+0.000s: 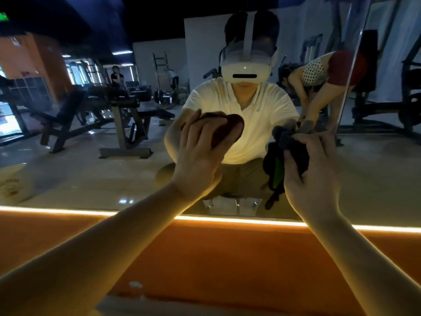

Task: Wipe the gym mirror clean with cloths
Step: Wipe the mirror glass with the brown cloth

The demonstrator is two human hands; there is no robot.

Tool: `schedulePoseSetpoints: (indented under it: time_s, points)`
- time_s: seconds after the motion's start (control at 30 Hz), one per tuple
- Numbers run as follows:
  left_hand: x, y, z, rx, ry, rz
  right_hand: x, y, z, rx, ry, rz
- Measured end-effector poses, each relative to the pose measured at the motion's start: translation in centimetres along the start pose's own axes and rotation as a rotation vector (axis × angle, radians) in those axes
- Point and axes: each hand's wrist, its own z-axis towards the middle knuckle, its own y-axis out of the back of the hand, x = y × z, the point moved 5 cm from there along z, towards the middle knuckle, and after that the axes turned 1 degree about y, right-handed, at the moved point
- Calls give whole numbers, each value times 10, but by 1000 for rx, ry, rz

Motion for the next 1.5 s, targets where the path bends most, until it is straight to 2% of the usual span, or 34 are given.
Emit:
schedulePoseSetpoints:
  time_s: [0.03,0.1,0.2,0.3,0.4,0.5,0.6,0.67,0.73,0.87,0.93,1.03,1.1,1.2,1.3,1.33,1.4,1.5]
  points:
    - [-7,-4,-8,-7,23,-15,-1,3,-2,1,-5,15]
    - [-32,-18,-45,51,-108,-44,-4,8,-10,36,1,33]
    - [-65,-40,-112,310,-308,-8,-10,13,-21,86,35,27]
    - [-57,-48,-121,443,-296,23,-15,19,-28,100,25,17]
    - [-45,-31,-80,306,-313,23,-15,23,-32,110,22,3]
    - [-30,-7,-10,97,-127,4,-7,28,-22,165,88,-54]
    - [-26,-1,33,20,20,14,2,50,3,170,103,-162]
    - [-34,-6,30,1,50,-6,4,64,15,154,101,-201]
    - [-52,-19,6,52,-20,-24,0,71,16,148,98,-210]
    - [-94,-45,-69,348,-358,49,-35,79,-16,146,43,-218]
    - [-102,-50,-90,453,-452,86,-57,84,-30,209,28,-251]
    - [-99,-46,-67,329,-440,68,-89,100,-29,204,-45,-278]
    - [-90,-37,-25,189,-318,49,-100,108,-18,129,-98,-249]
    - [-77,-25,39,6,-63,38,-106,106,-10,123,-108,-229]
    - [-82,-31,56,-51,53,27,-106,103,-7,119,-91,-207]
    - [-90,-38,45,-34,24,6,-105,102,-6,122,-82,-195]
    - [-116,-52,4,88,-144,-19,-104,101,-4,144,-65,-186]
    - [-140,-77,-68,391,-401,114,-107,101,-3,186,-55,-164]
